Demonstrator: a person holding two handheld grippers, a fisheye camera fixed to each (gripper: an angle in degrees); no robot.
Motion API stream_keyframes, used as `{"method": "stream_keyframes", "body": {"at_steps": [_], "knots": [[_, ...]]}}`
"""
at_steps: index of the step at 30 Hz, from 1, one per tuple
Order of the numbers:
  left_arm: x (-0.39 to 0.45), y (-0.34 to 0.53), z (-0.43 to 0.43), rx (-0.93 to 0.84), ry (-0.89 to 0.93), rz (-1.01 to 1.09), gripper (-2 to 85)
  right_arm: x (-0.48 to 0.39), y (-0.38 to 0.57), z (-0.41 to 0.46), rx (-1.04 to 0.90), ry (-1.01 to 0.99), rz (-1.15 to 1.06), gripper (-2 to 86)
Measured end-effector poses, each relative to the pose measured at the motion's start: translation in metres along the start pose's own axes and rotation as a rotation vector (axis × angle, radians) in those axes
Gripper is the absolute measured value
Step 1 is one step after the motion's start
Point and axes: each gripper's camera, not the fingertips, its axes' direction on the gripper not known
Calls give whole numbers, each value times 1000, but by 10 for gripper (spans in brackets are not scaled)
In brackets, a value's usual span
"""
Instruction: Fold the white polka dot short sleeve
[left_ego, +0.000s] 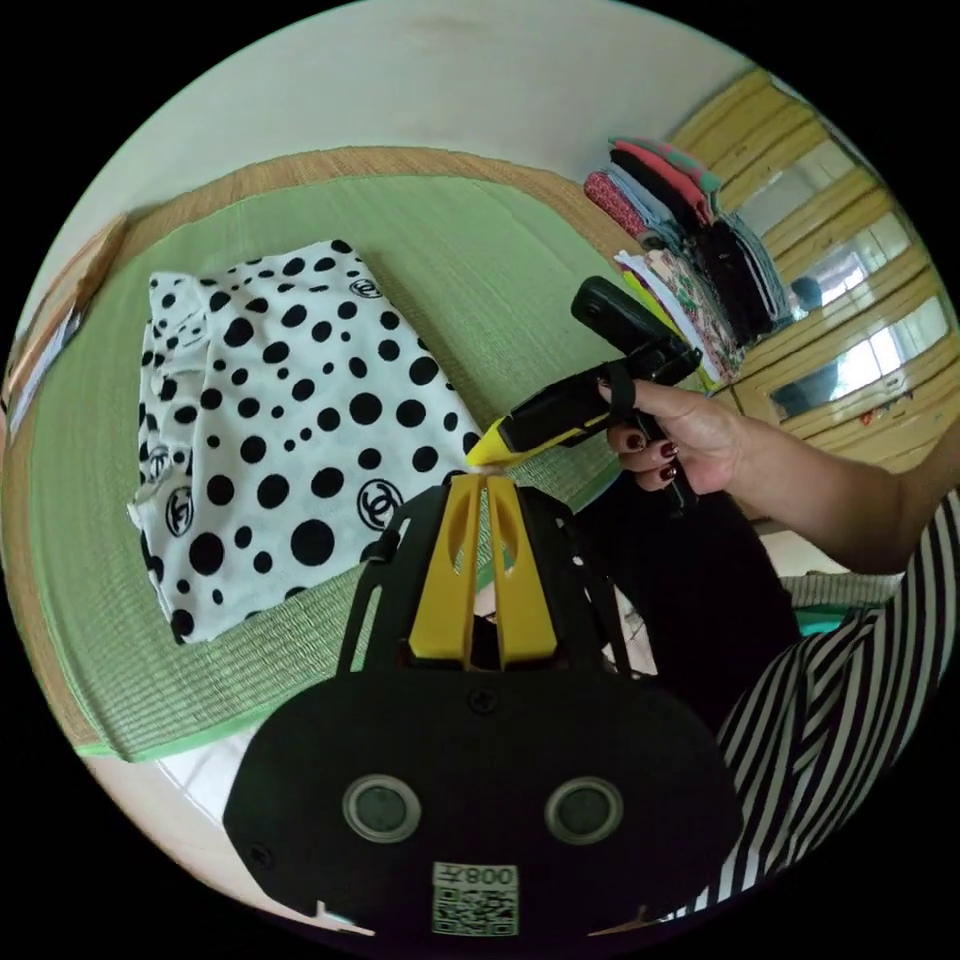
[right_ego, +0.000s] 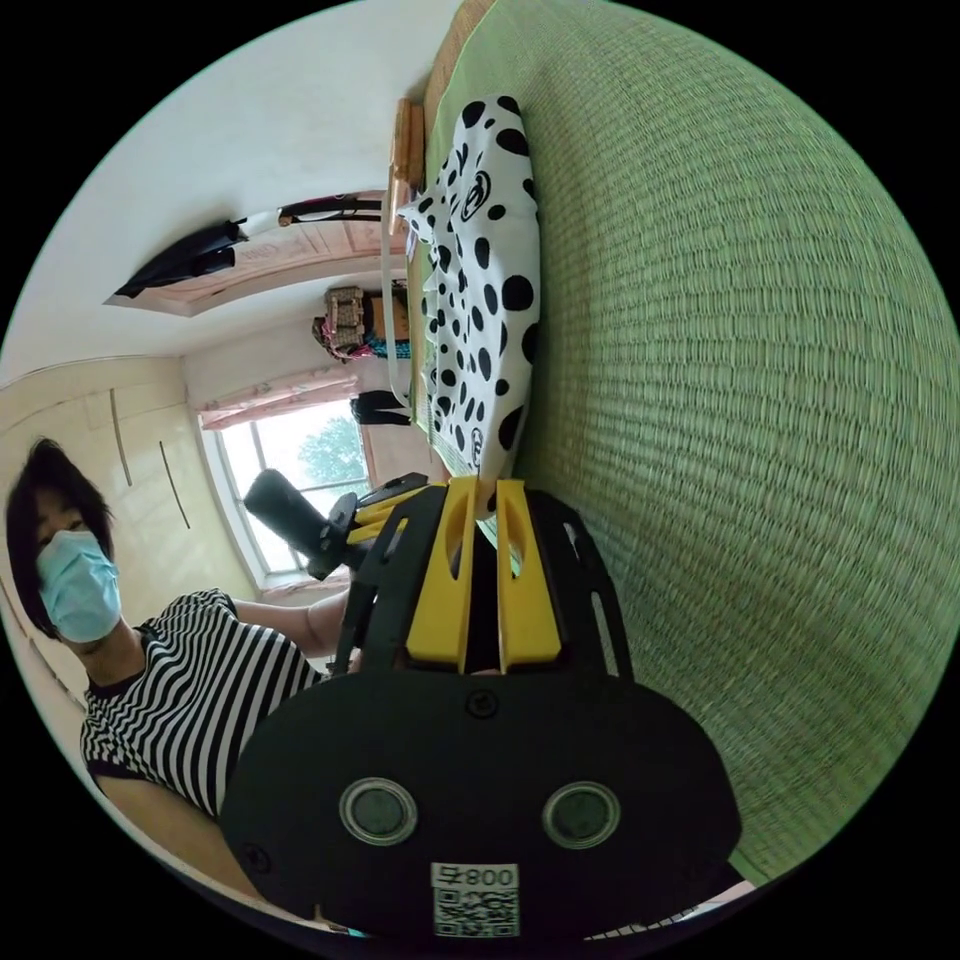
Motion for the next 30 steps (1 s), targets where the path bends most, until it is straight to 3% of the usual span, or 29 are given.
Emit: {"method": "stream_keyframes", "body": {"at_steps": [4, 11, 19, 30], "knots": [[-61, 27, -16, 61, 194, -204, 4, -9, 8, 2, 16, 0, -2, 27], [-147, 85, -40, 129, 373, -438, 5, -43, 24, 0, 55, -77, -59, 22], [-234, 158, -51, 434, 773, -765, 47, -96, 32, 13, 73, -104, -133, 21], [-302, 210, -51, 639, 1002, -1057, 119, -157, 58, 49, 64, -61, -187, 20]]}}
